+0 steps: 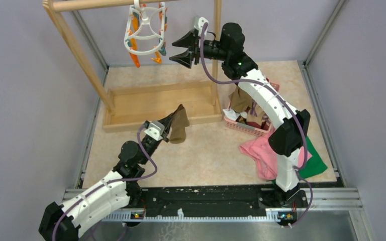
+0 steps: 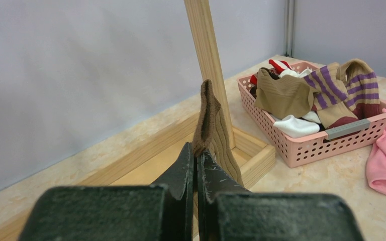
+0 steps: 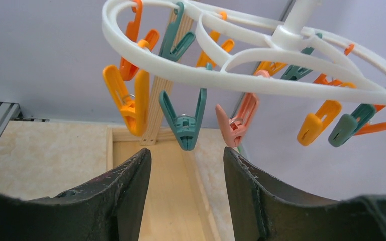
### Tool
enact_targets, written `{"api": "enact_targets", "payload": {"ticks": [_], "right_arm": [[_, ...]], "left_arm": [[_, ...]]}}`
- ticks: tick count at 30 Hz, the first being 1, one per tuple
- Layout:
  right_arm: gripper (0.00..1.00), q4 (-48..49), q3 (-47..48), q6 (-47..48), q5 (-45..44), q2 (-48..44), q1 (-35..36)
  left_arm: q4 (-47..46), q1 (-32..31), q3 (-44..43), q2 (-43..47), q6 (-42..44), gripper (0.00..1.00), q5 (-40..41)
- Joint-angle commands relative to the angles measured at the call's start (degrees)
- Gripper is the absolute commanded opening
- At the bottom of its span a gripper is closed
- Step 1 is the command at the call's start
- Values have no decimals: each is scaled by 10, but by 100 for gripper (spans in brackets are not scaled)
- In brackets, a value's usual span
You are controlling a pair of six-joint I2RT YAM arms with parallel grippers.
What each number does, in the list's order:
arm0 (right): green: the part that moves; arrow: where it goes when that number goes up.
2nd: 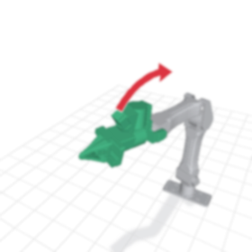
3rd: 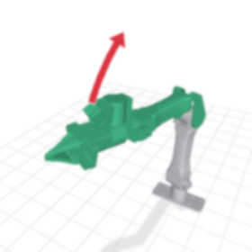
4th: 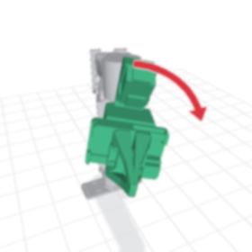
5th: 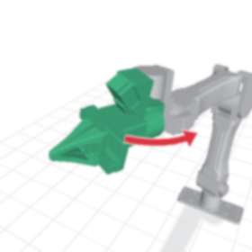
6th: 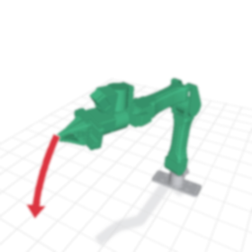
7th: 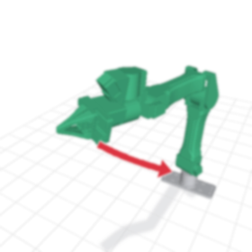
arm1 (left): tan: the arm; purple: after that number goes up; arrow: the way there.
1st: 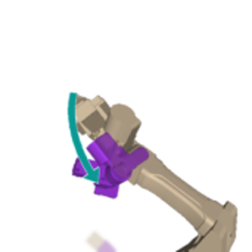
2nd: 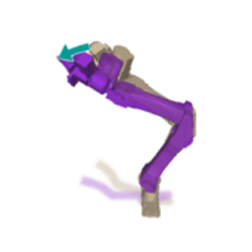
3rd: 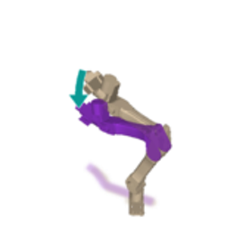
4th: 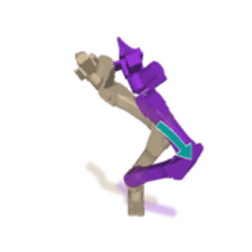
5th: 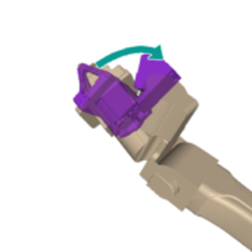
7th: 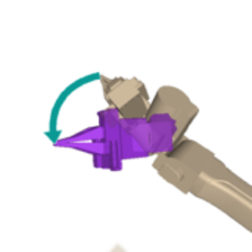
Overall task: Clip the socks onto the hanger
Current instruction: Open the clamp at the hanger.
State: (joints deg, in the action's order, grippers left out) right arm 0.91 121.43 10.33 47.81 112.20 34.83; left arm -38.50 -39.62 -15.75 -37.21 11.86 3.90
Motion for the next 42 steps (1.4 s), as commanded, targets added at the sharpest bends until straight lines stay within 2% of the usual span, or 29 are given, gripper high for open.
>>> {"api": "enact_targets", "payload": {"ticks": [1,16,42], "right_arm": [[55,43,31,-32,-6,26,17],[57,70,74,-65,-48,66,30],[55,121,112,-121,-50,90,41]], "left_arm": [[-26,5,3,12,-9,0,-2],[-24,8,10,26,-16,0,-6],[-32,8,12,25,-23,0,-13]]}}
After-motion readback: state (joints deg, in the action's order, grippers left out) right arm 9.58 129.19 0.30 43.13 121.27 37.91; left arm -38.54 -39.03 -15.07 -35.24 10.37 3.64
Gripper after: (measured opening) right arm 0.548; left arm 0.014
